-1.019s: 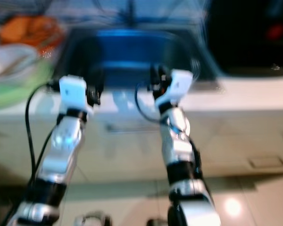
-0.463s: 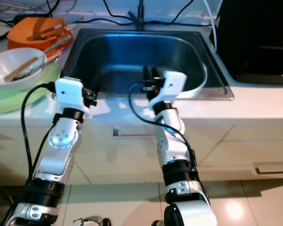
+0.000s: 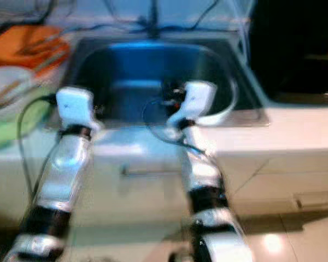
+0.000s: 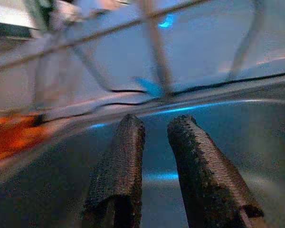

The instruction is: Kitchen organization

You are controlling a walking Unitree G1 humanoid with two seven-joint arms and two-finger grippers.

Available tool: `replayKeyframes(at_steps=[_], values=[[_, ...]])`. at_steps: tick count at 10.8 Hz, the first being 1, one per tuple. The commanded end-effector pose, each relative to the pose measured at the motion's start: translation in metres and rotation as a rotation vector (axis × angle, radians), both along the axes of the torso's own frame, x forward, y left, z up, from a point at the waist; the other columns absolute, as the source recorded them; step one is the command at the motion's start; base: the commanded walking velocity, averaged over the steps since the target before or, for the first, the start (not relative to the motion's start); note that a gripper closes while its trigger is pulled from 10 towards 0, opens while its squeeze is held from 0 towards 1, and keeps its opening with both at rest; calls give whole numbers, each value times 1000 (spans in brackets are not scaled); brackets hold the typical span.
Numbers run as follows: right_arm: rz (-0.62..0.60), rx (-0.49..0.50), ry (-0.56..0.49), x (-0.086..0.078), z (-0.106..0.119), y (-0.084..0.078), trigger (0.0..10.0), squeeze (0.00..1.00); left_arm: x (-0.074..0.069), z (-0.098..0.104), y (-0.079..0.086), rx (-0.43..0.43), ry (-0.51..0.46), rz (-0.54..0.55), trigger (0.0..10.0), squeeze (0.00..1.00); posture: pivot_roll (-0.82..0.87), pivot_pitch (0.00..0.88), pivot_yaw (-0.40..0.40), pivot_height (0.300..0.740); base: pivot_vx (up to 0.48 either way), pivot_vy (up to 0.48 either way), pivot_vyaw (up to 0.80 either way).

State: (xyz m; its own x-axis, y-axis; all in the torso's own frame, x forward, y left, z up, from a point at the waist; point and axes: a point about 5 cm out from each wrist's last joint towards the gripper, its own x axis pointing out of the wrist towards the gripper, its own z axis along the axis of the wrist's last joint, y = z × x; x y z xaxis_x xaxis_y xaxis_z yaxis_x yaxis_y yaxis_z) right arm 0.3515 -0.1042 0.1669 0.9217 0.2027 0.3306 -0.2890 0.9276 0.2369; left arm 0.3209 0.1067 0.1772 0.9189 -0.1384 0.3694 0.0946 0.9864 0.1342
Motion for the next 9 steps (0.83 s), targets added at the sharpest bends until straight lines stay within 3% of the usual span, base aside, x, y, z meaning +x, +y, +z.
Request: replayKeyframes(at_steps=[1, 5, 9], values=[[30, 17, -26, 0, 7, 12, 10000, 0, 1, 3, 9, 10, -13, 27, 10000, 0, 90, 106, 8, 740, 360, 0, 0], [33, 9, -27, -1, 7, 12, 10000, 0, -1, 4, 5, 2, -28, -1, 10000, 0, 92, 107, 8, 740, 0, 0, 0], [26, 7, -25, -1, 6, 11, 10000, 0, -4, 3, -4, 32, -31, -51, 10000, 0, 92, 106, 9, 740, 0, 0, 581]])
